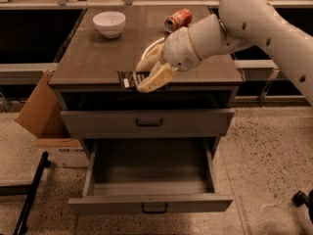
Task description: Place rxbar chocolate into middle drawer
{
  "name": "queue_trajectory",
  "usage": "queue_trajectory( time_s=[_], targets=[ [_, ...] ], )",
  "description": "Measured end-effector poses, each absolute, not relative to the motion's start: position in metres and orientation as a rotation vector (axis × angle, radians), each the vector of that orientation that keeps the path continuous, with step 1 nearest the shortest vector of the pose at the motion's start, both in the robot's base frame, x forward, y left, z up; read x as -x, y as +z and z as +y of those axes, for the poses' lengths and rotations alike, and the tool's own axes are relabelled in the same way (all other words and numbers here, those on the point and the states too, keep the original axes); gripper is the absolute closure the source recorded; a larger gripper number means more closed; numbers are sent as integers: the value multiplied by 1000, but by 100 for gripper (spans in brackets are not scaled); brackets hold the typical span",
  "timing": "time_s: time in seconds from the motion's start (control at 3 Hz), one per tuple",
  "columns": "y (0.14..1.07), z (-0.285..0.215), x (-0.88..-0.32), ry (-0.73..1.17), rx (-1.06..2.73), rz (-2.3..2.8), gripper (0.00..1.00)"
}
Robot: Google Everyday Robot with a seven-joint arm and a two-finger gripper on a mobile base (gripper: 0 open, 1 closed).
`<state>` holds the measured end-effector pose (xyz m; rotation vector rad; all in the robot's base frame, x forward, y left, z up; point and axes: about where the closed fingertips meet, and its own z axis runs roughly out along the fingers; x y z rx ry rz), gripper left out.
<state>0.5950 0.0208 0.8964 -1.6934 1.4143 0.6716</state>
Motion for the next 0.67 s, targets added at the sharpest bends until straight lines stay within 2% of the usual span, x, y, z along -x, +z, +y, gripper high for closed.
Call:
queue_trajectory(
  time_s=[0.67],
  targets=[
    [883, 23, -587, 701, 1692, 1430, 100]
  ],
)
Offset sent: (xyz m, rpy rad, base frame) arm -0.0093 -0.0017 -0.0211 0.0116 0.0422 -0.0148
